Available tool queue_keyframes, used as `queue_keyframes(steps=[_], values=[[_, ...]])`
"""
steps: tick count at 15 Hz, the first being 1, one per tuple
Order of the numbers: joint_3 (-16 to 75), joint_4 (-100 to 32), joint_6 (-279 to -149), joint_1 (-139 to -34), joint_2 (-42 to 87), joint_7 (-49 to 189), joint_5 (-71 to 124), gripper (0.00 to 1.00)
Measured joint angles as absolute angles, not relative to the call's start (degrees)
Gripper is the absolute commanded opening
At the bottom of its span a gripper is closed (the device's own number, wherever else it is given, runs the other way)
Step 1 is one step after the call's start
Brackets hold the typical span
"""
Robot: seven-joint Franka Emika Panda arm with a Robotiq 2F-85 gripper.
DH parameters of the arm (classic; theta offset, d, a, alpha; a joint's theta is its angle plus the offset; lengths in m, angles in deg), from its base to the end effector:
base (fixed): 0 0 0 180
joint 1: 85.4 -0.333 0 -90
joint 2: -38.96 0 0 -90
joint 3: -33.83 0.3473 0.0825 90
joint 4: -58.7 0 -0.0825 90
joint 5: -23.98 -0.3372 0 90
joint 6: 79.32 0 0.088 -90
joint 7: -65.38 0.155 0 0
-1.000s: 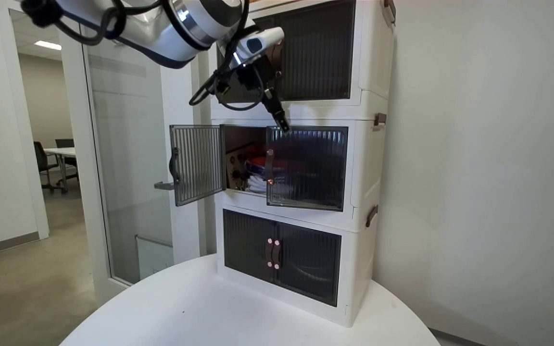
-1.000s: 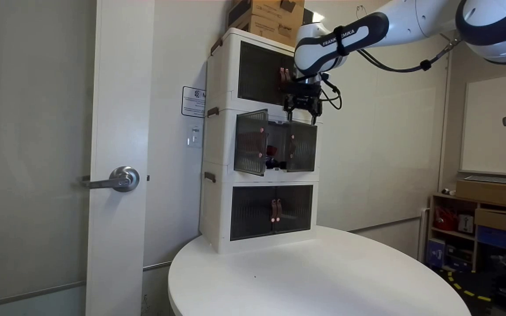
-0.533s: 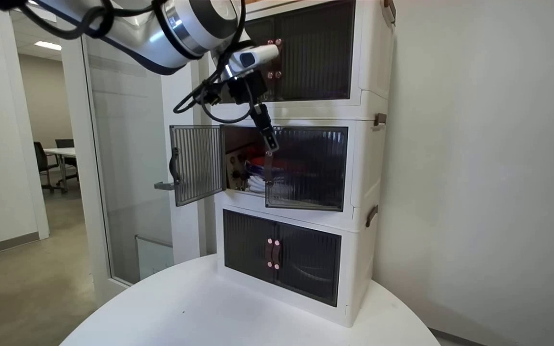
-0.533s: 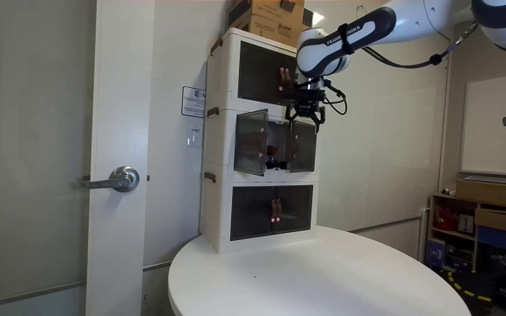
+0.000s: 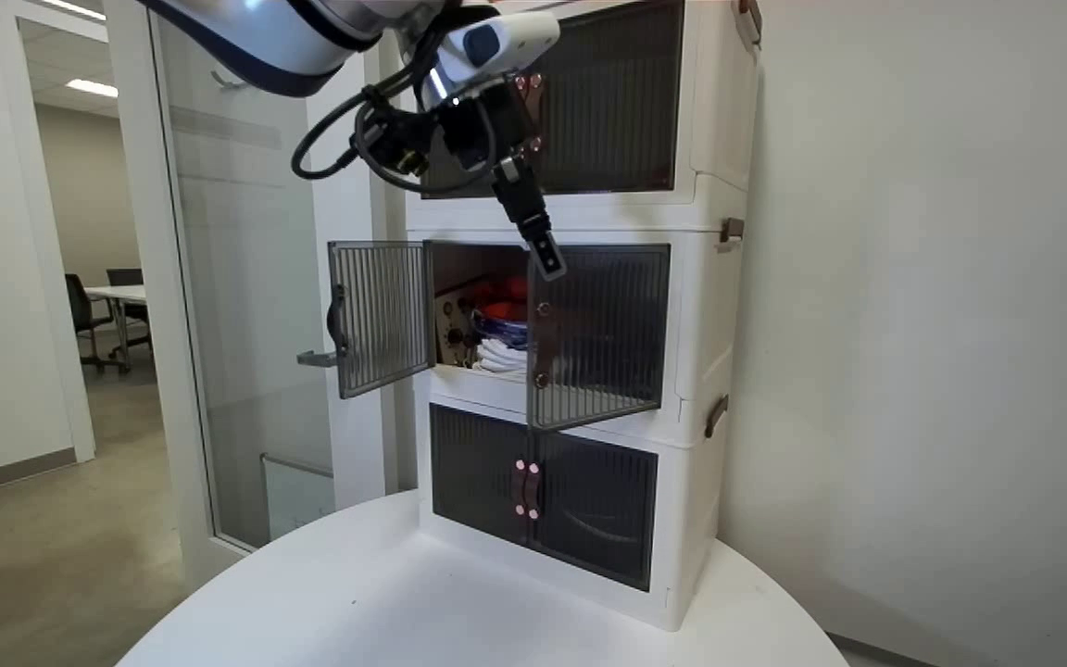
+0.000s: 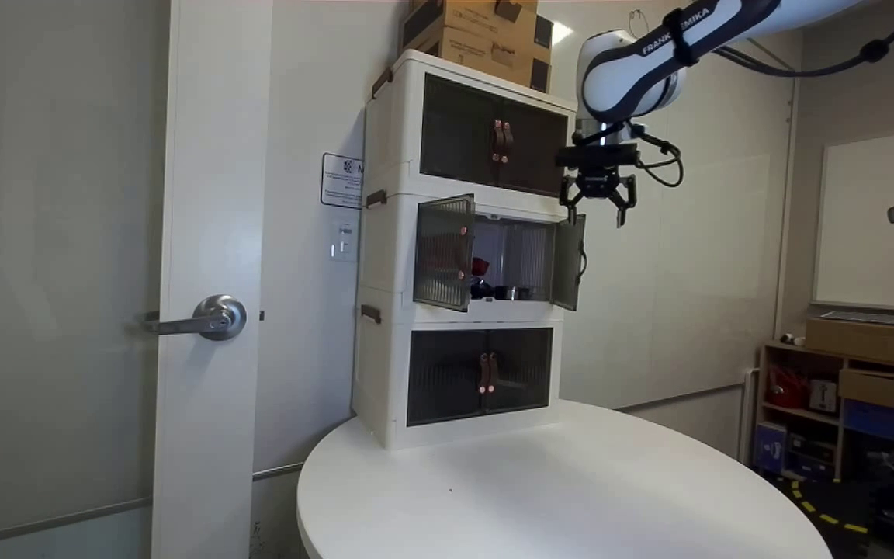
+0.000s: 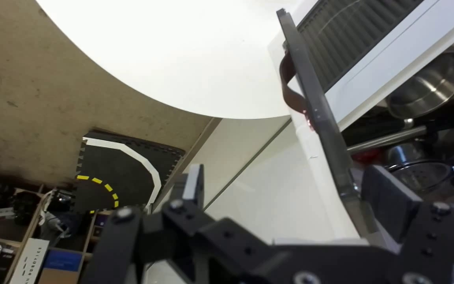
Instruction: Open the middle shelf compartment
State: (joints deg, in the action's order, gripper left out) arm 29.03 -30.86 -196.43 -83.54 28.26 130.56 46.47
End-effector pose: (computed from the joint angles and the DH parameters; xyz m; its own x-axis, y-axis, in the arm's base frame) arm 0.6144 -0.1049 0.5655 0.3708 -0.8061 0.4611 -0.8916 -0.4480 -0.0662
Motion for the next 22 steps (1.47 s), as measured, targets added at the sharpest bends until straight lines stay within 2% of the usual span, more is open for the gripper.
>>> queue_keyframes(steps=[4,9,12,17,22], values=[[26.60,-41.48,-199.52,-81.88,36.14,130.53,47.70,1.00],[25.90,-54.57,-215.31,-78.64,43.03,121.85,47.83,1.00],[26.05,-62.18,-219.84,-78.34,48.29,112.42,45.50,1.00],[27.92,-71.03,-219.59,-79.69,57.23,94.45,35.89,1.00],[29.14,-71.83,-214.76,-83.54,62.07,77.94,25.99,1.00]])
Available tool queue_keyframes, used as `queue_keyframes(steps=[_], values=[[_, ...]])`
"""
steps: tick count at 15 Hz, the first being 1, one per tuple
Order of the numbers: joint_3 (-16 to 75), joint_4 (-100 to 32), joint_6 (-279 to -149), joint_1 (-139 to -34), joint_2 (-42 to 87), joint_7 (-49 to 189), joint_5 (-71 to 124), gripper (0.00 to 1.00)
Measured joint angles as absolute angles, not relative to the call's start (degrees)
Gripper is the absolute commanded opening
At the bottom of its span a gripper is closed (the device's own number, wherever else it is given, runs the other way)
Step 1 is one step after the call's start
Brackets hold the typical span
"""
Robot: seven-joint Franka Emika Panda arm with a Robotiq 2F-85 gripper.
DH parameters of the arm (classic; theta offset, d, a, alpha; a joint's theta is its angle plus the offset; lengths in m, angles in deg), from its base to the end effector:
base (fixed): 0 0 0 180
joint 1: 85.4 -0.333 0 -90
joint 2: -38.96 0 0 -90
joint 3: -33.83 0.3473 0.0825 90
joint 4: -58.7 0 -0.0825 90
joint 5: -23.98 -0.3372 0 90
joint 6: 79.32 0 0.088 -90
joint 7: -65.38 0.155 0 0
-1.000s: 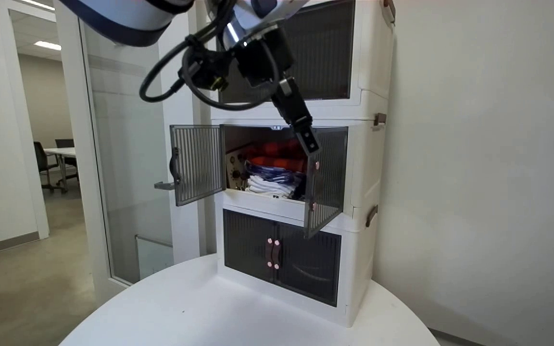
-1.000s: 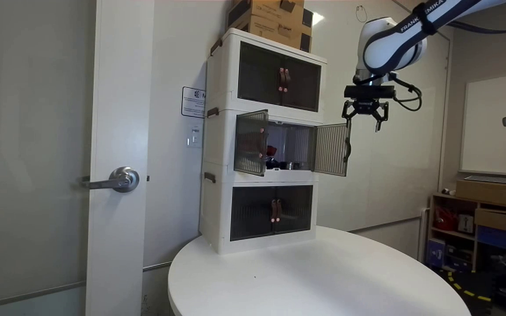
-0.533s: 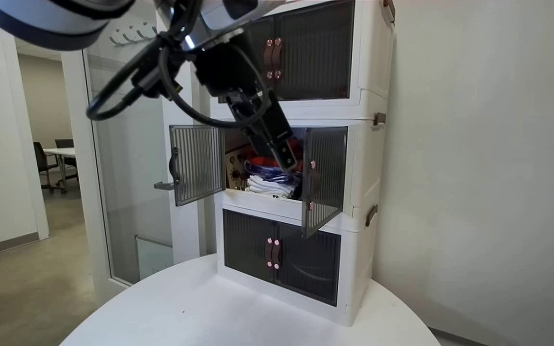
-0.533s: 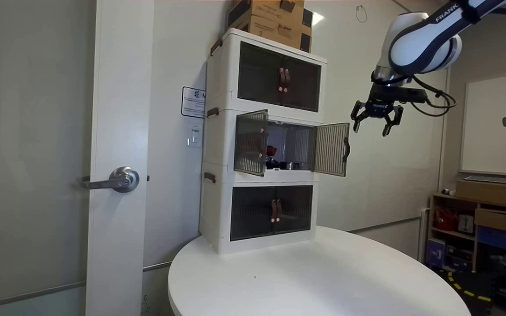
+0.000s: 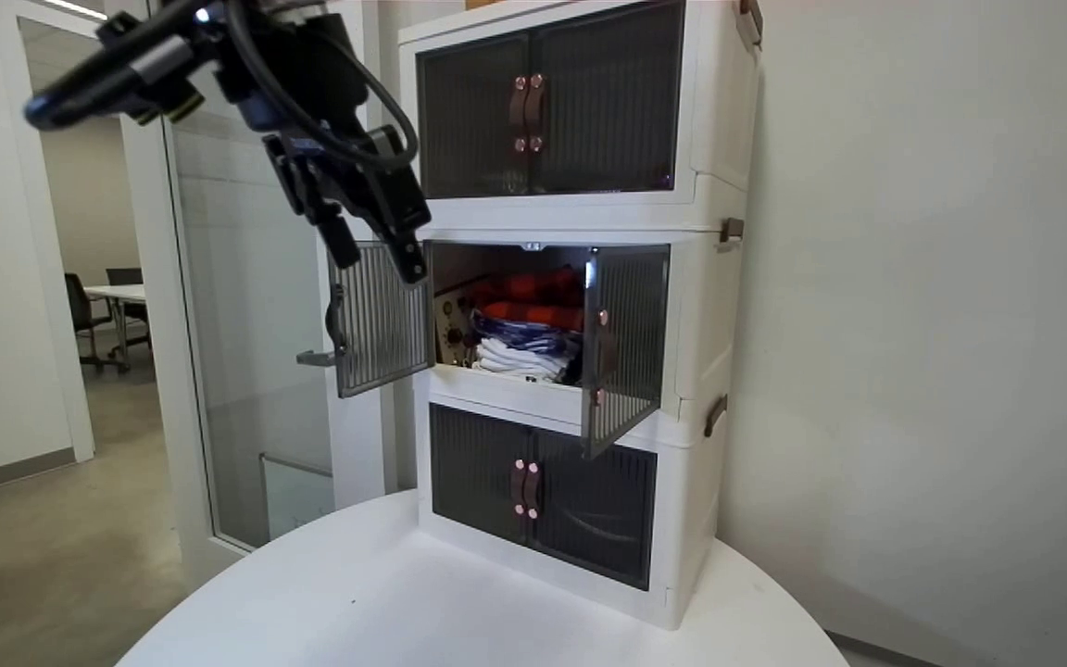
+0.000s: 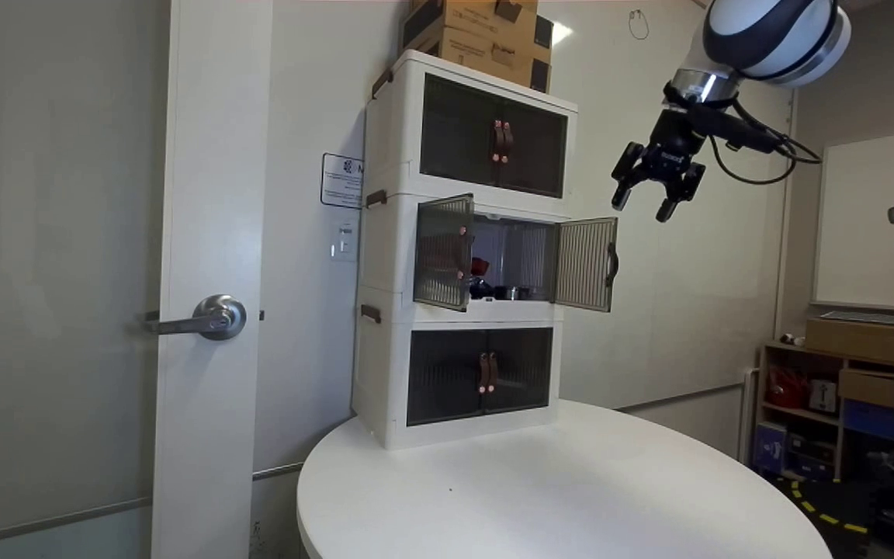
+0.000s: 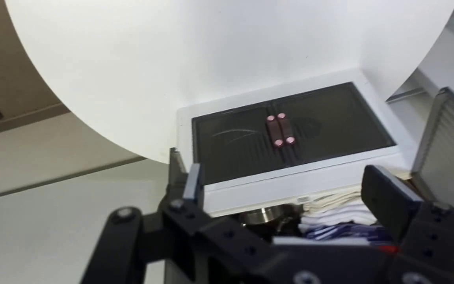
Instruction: Open the middle shelf compartment
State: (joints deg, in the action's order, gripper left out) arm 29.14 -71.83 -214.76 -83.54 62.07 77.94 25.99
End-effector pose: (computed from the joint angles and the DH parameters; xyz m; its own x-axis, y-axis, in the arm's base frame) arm 0.4333 -0.0560 0.5664 0.8370 -0.2995 0.4579 -0.2859 -0.9529 -0.1006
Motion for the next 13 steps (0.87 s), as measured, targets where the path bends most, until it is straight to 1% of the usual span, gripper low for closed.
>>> queue_keyframes(steps=[5,10,13], values=[[29.09,-70.35,-205.61,-86.47,62.64,63.77,20.99,1.00],[29.13,-66.65,-194.19,-88.02,62.52,52.98,20.70,1.00],[29.13,-65.85,-193.15,-88.11,62.30,51.71,20.70,1.00]])
